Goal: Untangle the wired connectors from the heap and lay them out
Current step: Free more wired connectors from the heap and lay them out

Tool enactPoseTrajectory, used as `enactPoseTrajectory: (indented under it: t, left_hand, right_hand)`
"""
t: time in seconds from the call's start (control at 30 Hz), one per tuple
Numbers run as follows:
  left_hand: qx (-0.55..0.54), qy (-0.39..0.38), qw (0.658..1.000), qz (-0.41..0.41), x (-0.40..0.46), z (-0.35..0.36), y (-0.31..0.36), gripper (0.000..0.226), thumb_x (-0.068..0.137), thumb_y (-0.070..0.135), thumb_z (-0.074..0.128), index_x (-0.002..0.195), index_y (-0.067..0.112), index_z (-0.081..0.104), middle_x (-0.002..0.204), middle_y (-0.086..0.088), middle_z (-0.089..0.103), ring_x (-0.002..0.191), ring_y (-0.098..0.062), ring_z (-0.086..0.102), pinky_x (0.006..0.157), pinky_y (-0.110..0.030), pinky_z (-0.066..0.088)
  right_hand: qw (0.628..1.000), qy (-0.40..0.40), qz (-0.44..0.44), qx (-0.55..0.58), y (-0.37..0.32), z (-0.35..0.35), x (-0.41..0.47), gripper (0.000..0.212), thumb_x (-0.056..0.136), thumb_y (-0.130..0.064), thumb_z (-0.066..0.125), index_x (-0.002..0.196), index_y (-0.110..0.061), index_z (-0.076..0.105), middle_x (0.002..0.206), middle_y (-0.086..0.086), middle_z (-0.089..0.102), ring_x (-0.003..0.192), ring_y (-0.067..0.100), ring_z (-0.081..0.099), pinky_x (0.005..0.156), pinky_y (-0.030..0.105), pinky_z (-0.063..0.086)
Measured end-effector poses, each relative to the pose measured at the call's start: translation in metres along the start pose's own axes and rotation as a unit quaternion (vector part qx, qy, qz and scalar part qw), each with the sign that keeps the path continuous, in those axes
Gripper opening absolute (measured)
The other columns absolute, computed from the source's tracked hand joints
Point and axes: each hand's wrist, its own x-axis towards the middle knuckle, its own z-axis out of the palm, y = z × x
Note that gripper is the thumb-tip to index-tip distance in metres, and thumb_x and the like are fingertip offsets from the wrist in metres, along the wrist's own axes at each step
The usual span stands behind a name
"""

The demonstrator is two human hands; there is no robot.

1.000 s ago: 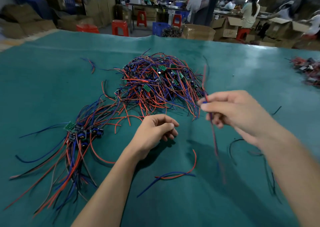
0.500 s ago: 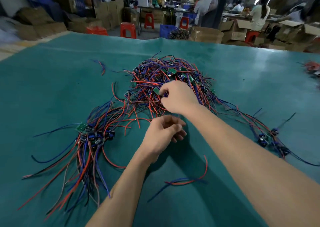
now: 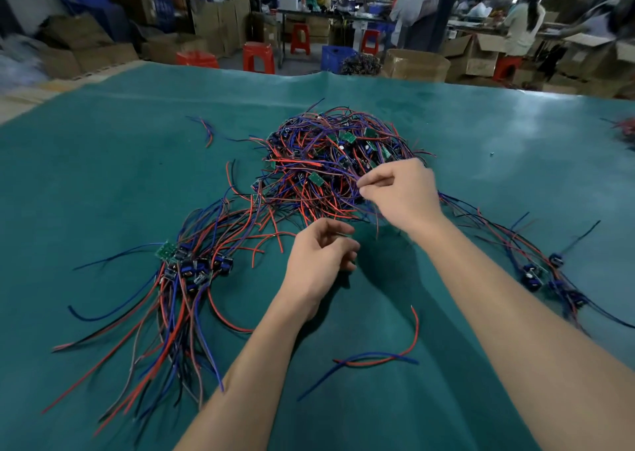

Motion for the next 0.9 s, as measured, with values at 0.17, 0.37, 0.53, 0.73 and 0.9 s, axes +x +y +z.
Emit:
enactPoseTrajectory:
  t: [0.17, 0.37, 0.53, 0.73, 0.9]
  left_hand:
    - [-0.011, -0.002, 1.0, -0.004, 0.0, -0.001, -0.001, 0.017, 0.089, -0.008, 0.058, 0.104, 0.0, 0.061, 0.083, -0.016, 0.066, 0.066, -0.017, 0.06, 0.057, -0.023, 0.053]
    - [-0.011, -0.019, 1.0, 0.003, 0.001, -0.001, -0.004, 0.02, 0.095, -0.005, 0.051, 0.112, -0.002, 0.059, 0.09, -0.016, 0.071, 0.071, -0.018, 0.064, 0.062, -0.025, 0.056]
    - [0.001, -0.01, 1.0, 0.025, -0.001, 0.0, -0.005, 0.019, 0.098, -0.004, 0.048, 0.113, 0.004, 0.057, 0.092, -0.017, 0.067, 0.071, -0.016, 0.065, 0.062, -0.025, 0.055]
    - [0.047, 0.047, 0.998, 0.018, -0.002, 0.012, -0.005, 0.019, 0.104, 0.014, 0.048, 0.096, 0.003, 0.06, 0.083, -0.014, 0.069, 0.062, -0.016, 0.068, 0.048, -0.023, 0.051]
    - [0.045, 0.069, 0.996, -0.04, 0.031, 0.034, 0.028, 0.031, 0.103, 0.034, 0.051, 0.092, 0.008, 0.064, 0.072, -0.005, 0.075, 0.052, -0.011, 0.067, 0.037, -0.017, 0.036]
  right_hand:
    - [0.987, 0.039, 0.045, 0.15, 0.019, -0.019, -0.024, 0.023, 0.076, -0.011, 0.083, 0.067, -0.032, 0.077, 0.063, -0.013, 0.072, 0.056, -0.002, 0.062, 0.062, 0.016, 0.044]
    - [0.946, -0.03, 0.083, 0.313, 0.034, -0.031, -0.069, 0.019, 0.062, -0.021, 0.08, 0.081, -0.025, 0.075, 0.074, 0.011, 0.076, 0.053, 0.009, 0.055, 0.049, 0.017, 0.043]
    - [0.988, 0.0, 0.053, 0.145, 0.047, -0.005, -0.076, 0.015, 0.075, -0.009, 0.076, 0.076, -0.024, 0.074, 0.065, -0.007, 0.071, 0.053, 0.003, 0.057, 0.06, 0.018, 0.046]
    - [0.997, -0.005, -0.001, 0.075, 0.054, 0.011, -0.081, 0.015, 0.079, -0.01, 0.073, 0.076, -0.025, 0.074, 0.063, -0.015, 0.067, 0.066, 0.003, 0.063, 0.063, 0.014, 0.045]
    - [0.998, -0.012, 0.0, 0.058, 0.054, 0.01, -0.08, 0.01, 0.079, -0.016, 0.073, 0.079, -0.025, 0.077, 0.064, -0.014, 0.065, 0.067, 0.01, 0.061, 0.063, 0.02, 0.04]
